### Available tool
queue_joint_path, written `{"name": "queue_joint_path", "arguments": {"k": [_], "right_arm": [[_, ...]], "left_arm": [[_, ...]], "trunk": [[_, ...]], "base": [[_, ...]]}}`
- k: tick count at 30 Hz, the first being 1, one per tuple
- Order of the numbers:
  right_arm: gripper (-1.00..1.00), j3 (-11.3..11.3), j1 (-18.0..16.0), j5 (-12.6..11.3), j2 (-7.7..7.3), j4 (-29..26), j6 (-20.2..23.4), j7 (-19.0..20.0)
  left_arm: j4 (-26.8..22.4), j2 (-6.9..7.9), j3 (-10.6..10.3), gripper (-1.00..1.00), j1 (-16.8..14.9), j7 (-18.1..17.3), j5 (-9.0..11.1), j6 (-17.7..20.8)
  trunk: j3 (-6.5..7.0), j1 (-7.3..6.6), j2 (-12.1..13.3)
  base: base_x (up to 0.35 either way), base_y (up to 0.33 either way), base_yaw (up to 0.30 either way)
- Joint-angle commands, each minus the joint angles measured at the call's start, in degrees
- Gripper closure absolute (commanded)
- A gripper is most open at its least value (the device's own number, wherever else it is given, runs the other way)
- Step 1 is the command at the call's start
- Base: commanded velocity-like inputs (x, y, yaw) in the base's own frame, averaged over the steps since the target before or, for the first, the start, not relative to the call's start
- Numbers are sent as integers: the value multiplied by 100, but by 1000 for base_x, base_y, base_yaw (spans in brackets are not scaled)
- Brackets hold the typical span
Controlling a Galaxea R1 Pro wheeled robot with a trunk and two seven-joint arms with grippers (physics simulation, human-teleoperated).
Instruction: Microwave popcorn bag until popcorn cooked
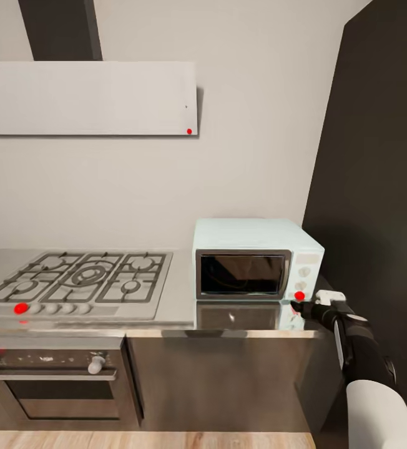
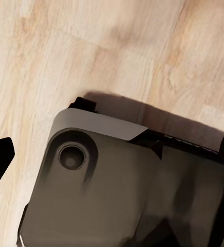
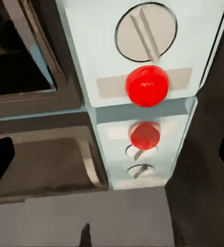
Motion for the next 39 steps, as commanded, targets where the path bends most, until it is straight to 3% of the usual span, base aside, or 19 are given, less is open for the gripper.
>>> {"name": "queue_joint_path", "arguments": {"k": [1,11,31,39], "right_arm": [[-100,-19,-6,60,0,-1,-46,37],[-100,-39,-6,50,-80,15,-120,-347],[-100,-31,-6,84,-135,15,-120,-264],[-100,-16,-6,81,-90,30,-112,-256]], "left_arm": [[-2,-2,-48,-100,-3,24,36,-12],[-2,1,-42,-100,-3,24,114,-12],[-2,-9,-43,-100,-3,25,47,-12],[-2,-8,-39,-100,-3,24,54,-12]], "trunk": [[-8,3,-5],[-8,3,-5],[-8,3,-5],[-8,3,-5]], "base": [[204,0,0],[29,0,0],[0,-50,0],[0,-12,0]]}}
